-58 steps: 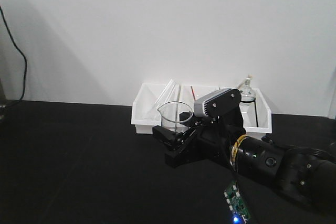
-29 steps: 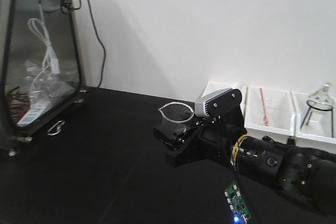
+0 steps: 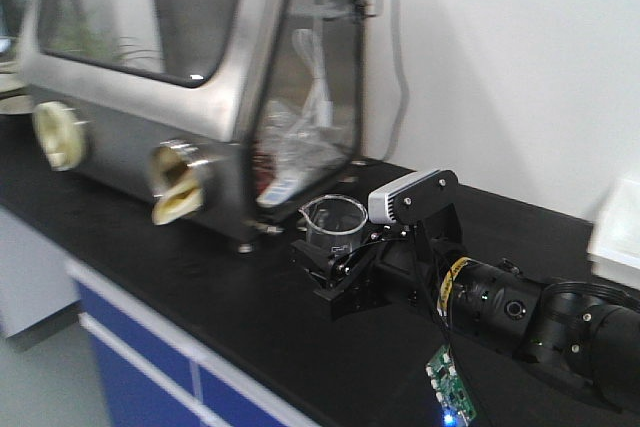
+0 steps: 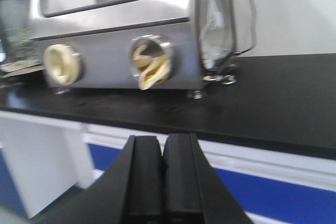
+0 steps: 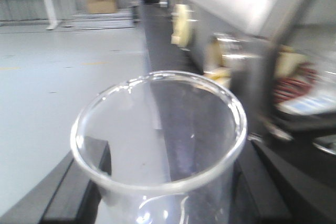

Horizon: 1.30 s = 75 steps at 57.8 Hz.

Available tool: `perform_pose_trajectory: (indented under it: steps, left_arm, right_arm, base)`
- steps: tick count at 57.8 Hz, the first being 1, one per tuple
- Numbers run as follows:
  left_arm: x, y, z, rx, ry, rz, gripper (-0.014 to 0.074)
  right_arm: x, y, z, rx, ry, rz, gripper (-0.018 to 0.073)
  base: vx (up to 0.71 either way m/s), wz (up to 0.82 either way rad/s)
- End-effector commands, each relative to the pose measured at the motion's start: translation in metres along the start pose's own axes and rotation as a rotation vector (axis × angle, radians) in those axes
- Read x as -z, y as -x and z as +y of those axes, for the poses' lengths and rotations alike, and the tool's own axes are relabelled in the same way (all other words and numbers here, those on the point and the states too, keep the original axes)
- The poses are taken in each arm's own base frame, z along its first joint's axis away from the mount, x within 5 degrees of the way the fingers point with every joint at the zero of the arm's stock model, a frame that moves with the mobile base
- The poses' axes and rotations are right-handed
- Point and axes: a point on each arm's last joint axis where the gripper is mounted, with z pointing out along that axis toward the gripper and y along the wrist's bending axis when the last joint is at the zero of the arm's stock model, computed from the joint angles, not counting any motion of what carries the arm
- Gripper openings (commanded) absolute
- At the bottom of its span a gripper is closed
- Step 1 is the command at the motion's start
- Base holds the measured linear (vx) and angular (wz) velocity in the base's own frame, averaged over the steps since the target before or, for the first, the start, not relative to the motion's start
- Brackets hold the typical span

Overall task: Pick beaker and place in left cabinet
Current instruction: 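Drive the base to the white cabinet holding the beaker up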

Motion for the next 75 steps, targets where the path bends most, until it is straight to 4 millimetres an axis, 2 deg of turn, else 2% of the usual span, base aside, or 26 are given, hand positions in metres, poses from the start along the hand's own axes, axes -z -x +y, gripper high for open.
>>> perform_pose_trajectory:
  steps: [1, 37, 75]
  left_arm:
    - [0.0013, 0.0033, 0.0001, 0.006, 0.008, -0.086, 0.0001]
    - [0.0013, 0.0033, 0.0001, 0.006, 0.008, -0.086, 0.0001]
    - [0.0013, 0.0033, 0.0001, 0.006, 0.008, -0.086, 0.0001]
  right_arm:
    - [0.0101, 0.0313, 0.0028, 0.005, 0.022, -0.128, -0.0009]
    - [0.0101, 0.0313, 0.0028, 0.005, 0.022, -0.128, -0.0009]
    - [0.01, 0.0309, 0.0024, 0.005, 0.018, -0.123, -0.0009]
  base:
    - [-0.02, 0.7]
    - [0.05, 0.61]
    - [0.17, 0.54]
